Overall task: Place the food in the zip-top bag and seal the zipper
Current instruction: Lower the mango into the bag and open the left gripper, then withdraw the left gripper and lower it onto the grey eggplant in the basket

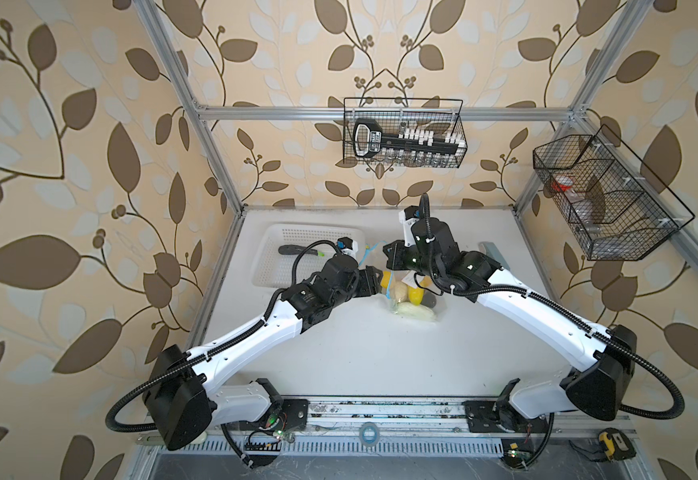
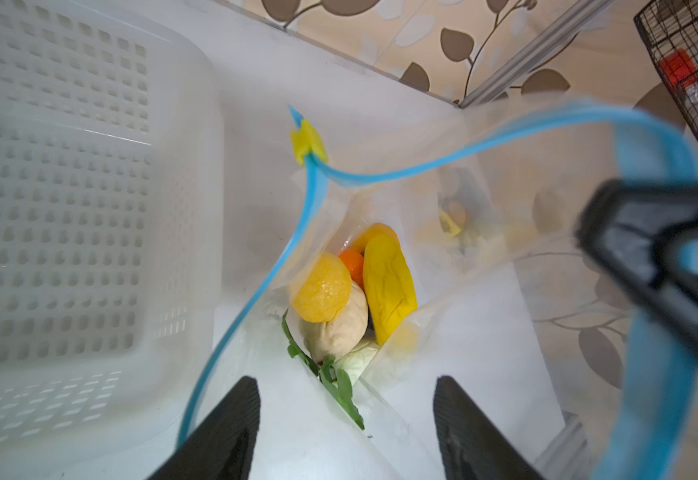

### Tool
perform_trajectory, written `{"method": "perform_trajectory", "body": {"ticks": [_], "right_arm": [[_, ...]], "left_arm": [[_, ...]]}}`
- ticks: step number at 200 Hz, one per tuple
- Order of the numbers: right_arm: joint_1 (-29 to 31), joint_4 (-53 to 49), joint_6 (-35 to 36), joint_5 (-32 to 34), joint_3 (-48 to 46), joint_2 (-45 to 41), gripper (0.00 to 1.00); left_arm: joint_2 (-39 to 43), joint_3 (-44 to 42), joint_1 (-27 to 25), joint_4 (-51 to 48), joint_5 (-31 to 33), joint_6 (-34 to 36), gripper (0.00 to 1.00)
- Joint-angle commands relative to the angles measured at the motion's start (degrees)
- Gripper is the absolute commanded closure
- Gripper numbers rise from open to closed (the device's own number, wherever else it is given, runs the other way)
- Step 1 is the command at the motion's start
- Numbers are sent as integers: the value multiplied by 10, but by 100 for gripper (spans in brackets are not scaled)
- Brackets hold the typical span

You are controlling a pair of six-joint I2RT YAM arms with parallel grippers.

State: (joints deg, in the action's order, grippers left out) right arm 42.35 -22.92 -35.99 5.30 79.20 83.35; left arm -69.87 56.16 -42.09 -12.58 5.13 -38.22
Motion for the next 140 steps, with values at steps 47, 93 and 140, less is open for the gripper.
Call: {"method": "perform_trajectory", "body": {"ticks": [47,93,140], "right_arm": [[-4,19,-3,-10,-14,-12,100],[-3,27,-4,-20,-17,-5,100],[-2,31,-5,-26,-19,1,100]], "left_arm": [[-8,89,94,-143,71,10,13],[-83,113,223,-171,54,-24,12],[-189,123,323,-113,18,-62,19]]}}
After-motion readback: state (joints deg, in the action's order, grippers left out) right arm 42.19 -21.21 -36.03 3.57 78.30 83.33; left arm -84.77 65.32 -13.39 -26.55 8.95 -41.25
